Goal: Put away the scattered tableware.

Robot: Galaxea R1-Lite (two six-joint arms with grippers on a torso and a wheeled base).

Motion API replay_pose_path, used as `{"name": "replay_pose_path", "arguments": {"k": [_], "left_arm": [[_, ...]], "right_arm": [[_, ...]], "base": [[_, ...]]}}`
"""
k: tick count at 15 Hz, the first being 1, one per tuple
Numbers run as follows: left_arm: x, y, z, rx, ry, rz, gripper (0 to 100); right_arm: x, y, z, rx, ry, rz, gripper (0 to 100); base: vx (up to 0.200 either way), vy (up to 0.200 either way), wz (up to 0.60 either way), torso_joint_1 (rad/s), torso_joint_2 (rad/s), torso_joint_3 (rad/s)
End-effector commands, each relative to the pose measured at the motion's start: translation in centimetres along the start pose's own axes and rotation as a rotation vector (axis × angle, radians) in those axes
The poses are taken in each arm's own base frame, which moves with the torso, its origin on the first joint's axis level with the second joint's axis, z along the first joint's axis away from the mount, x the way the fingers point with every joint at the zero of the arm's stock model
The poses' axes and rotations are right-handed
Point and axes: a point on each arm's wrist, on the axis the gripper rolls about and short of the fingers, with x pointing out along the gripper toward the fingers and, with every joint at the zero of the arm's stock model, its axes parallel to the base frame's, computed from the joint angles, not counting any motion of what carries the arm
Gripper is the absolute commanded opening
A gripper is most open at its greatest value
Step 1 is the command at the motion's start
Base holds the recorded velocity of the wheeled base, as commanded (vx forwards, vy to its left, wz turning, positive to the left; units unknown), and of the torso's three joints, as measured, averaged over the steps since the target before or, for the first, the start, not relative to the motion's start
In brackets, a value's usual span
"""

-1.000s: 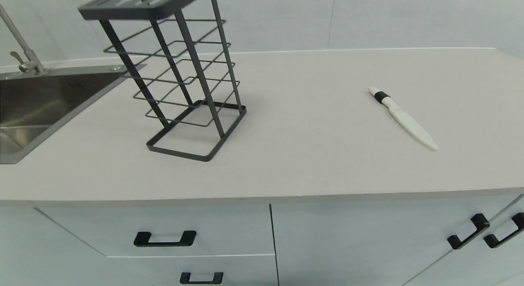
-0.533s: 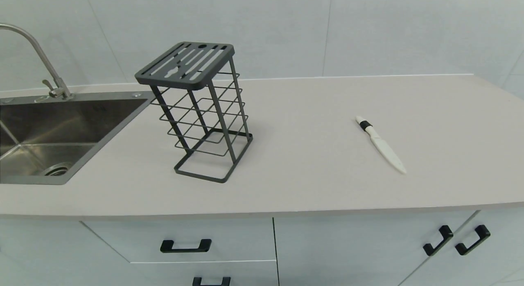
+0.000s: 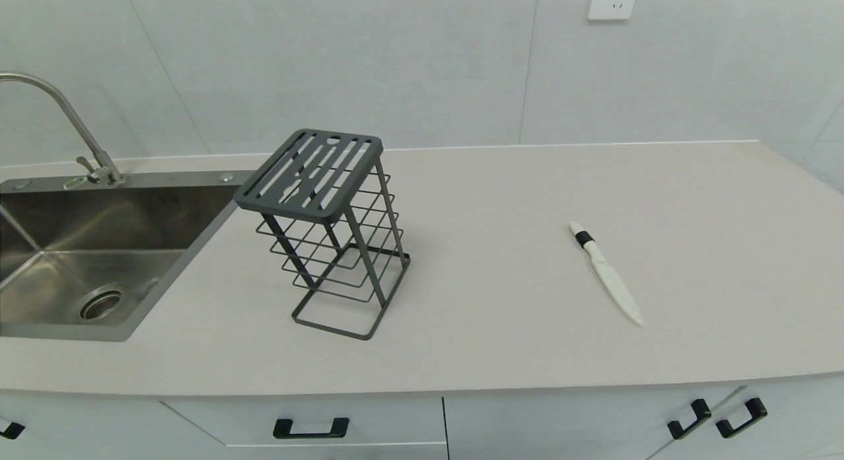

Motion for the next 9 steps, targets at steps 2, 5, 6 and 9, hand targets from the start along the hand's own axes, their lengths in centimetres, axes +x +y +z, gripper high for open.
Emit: {"name": "replay_pose_path", "arguments": {"k": [2, 5, 6, 9], "left_arm": [[0.01, 0.0, 0.0, 0.0, 0.002, 0.001, 100], [0.01, 0.0, 0.02, 0.001, 0.0, 0.001, 100], [0.01, 0.0, 0.02, 0.001, 0.0, -0.001, 100], [0.01, 0.0, 0.02, 0.003, 0.0, -0.001, 100]], "right_arm": [[0.01, 0.0, 0.0, 0.0, 0.002, 0.0, 100], [0.0, 0.0, 0.0, 0.0, 0.0, 0.0, 100], [0.01, 0.0, 0.0, 0.0, 0.002, 0.0, 100], [0.0, 0.0, 0.0, 0.0, 0.0, 0.0, 100]], "base": [[0.0, 0.0, 0.0, 0.278, -0.54, -0.259], [0.0, 0.0, 0.0, 0.289, -0.56, -0.266], [0.0, 0.0, 0.0, 0.3, -0.59, -0.276], [0.0, 0.0, 0.0, 0.307, -0.6, -0.292]]}}
